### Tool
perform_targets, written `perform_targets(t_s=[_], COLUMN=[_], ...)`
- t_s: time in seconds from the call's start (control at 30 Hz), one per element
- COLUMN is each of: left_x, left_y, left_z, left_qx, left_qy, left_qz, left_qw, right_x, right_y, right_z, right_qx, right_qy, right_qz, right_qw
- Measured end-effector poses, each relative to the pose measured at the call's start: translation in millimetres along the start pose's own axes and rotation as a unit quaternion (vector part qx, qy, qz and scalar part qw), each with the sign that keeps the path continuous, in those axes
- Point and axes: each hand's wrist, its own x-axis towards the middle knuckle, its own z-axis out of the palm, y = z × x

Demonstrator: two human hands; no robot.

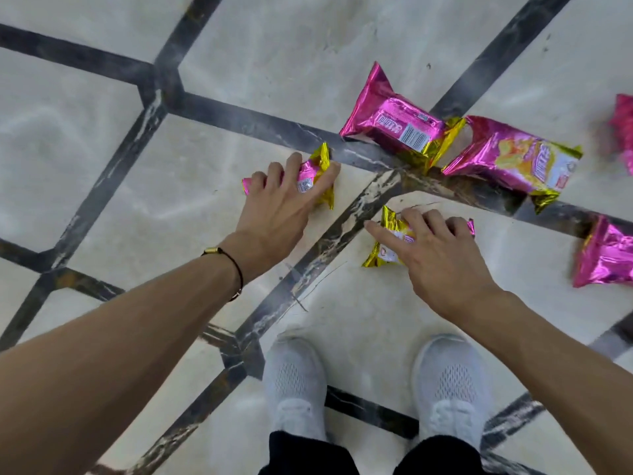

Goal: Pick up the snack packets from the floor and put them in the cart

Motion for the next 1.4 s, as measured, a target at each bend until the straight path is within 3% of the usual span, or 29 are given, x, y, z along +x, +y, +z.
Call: perform_targets(t_s=[0.33, 0.67, 1.13, 1.4], left_x=[-58.9, -152.9, -281.3, -368.4], left_y=[4.4, 7.1, -46.7, -27.5], left_z=[-64.0, -273.2, -636.4, -755.2], left_qx=[-0.094, -0.288, -0.306, -0.329], left_qy=[-0.006, 0.021, 0.084, 0.132], left_qz=[-0.079, -0.251, -0.228, -0.223], left_qw=[0.992, 0.924, 0.921, 0.908], right_x=[-44.7, -126.2, -308.7, -440.9], right_y=[-4.9, -11.5, -19.0, -3.6], right_z=[-81.0, -291.7, -607.3, -710.6], right_qx=[0.094, 0.161, 0.163, 0.187], right_qy=[0.018, 0.118, 0.186, 0.241], right_qz=[0.114, 0.215, 0.296, 0.358], right_qw=[0.989, 0.956, 0.923, 0.882])
